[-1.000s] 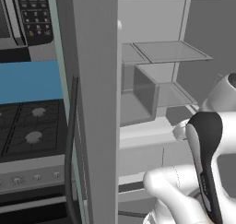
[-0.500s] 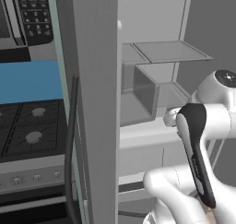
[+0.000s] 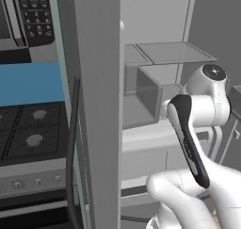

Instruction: Place one tomato and one fish in each tupperware on the nearby counter, to pack two identical lunches.

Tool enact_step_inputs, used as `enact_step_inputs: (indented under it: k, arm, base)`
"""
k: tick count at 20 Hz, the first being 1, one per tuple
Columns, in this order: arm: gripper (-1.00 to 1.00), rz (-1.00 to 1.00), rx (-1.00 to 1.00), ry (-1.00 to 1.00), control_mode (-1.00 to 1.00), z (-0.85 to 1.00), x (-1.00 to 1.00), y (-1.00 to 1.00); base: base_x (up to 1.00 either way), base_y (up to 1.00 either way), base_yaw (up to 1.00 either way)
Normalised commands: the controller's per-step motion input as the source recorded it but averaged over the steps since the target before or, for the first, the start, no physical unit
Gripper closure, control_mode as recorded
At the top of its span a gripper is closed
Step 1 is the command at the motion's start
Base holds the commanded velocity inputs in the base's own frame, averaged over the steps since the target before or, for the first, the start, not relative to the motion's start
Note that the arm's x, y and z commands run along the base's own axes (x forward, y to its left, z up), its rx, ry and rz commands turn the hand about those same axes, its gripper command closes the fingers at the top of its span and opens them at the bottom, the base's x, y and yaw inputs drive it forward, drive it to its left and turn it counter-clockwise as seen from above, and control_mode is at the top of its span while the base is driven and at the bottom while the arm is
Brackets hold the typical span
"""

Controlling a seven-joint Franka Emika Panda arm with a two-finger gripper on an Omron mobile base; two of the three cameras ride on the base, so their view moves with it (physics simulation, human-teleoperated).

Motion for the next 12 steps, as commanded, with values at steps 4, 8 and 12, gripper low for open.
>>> enact_step_inputs:
  k: [4, 8, 12]
  arm:
    - [-1.00, 0.00, 0.00, -0.12, -1.00, -0.22, 0.55, 0.00]
    - [-1.00, 0.00, 0.00, -0.16, -1.00, -0.27, 0.44, 0.00]
    - [-1.00, 0.00, 0.00, -0.17, -1.00, -0.19, 0.40, 0.00]
  base:
    - [0.00, 0.00, 0.00]
    - [0.00, 0.00, 0.00]
    - [0.00, 0.00, 0.00]
